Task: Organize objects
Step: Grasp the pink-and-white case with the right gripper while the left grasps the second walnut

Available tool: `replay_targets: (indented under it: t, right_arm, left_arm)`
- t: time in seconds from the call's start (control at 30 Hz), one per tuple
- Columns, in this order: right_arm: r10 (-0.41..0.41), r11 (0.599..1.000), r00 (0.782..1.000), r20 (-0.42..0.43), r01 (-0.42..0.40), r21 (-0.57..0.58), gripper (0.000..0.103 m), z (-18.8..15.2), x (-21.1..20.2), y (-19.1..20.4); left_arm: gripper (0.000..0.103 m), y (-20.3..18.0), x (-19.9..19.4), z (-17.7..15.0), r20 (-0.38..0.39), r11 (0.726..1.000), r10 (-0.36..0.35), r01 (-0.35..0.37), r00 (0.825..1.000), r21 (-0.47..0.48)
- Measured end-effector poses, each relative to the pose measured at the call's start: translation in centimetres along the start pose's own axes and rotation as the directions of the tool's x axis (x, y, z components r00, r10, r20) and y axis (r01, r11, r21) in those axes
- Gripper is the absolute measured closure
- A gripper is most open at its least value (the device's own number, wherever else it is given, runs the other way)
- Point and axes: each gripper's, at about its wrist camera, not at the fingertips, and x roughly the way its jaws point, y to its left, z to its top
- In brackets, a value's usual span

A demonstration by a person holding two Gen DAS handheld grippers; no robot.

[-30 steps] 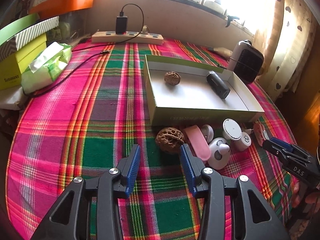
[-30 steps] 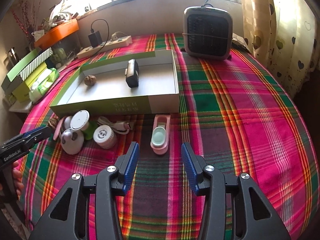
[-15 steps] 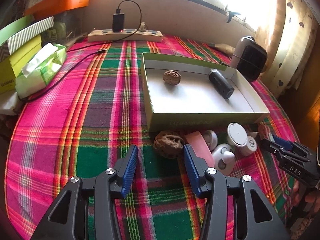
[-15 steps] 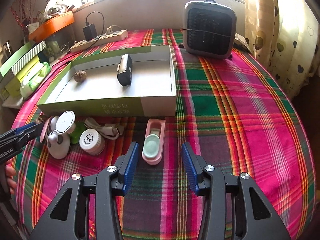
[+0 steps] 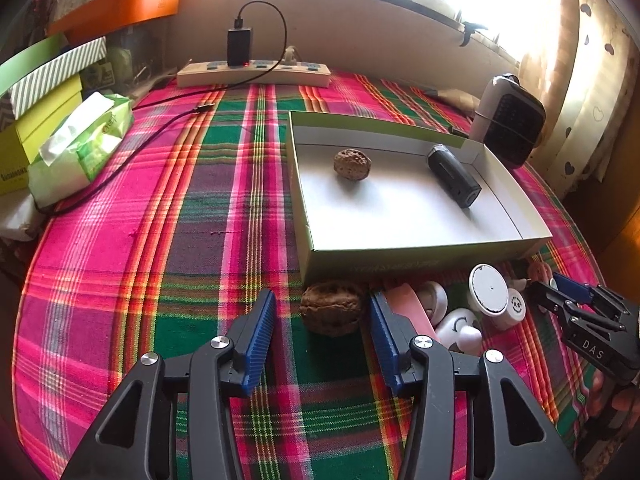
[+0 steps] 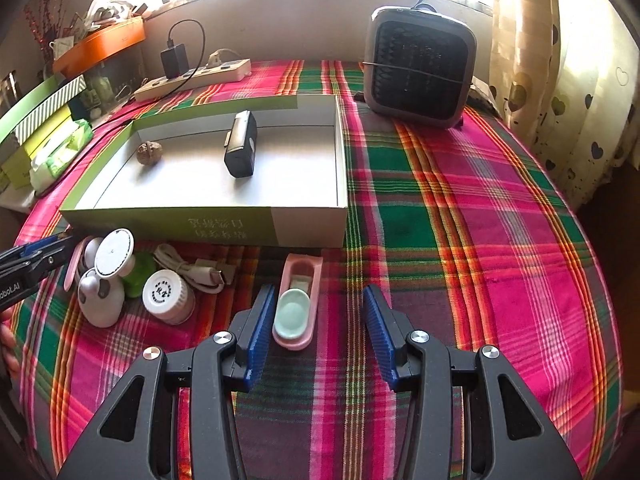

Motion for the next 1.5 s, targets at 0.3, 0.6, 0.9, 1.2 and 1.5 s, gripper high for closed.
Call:
replay_targets:
  t: [0.3, 0.6, 0.9, 1.2, 1.5]
  right_arm:
    - [-0.003, 1.0, 1.0, 0.003, 0.003, 0.008, 0.057, 0.0, 0.0, -0.1]
    - [0.008, 1.0, 1.0, 0.009, -0.008, 0.004, 0.071, -0.2, -0.2, -0.1]
    - [0.018, 1.0, 1.0, 0.013, -0.018, 0.002, 0.084, -0.2, -0.3, 0.0]
    - [0.023, 1.0, 1.0, 0.021, -0.023, 0.004, 0.084, -0.2, -0.6, 0.0]
    - [0.023, 1.0, 0.999, 0.039, -0.024, 0.004, 0.084, 0.0, -1.4, -0.1]
  left_arm:
    - [0.066, 0.1, 0.0, 0.1, 0.001, 1.0, 0.014, -0.014, 1.0, -0.006]
    - [0.073, 0.3, 0.0, 0.0, 0.001, 1.0, 0.019, -0.019, 1.0, -0.013]
    - [0.073, 0.4, -0.1, -0.1, 0.001, 1.0, 0.019, -0.019, 1.0, -0.015]
    - [0.073, 0.4, -0.2, -0.1, -0.001, 1.0, 0.02, -0.02, 1.0, -0.014]
    - [0.073, 0.3, -1.2, 0.0, 0.019, 1.0, 0.016, -0.016, 1.0, -0.01]
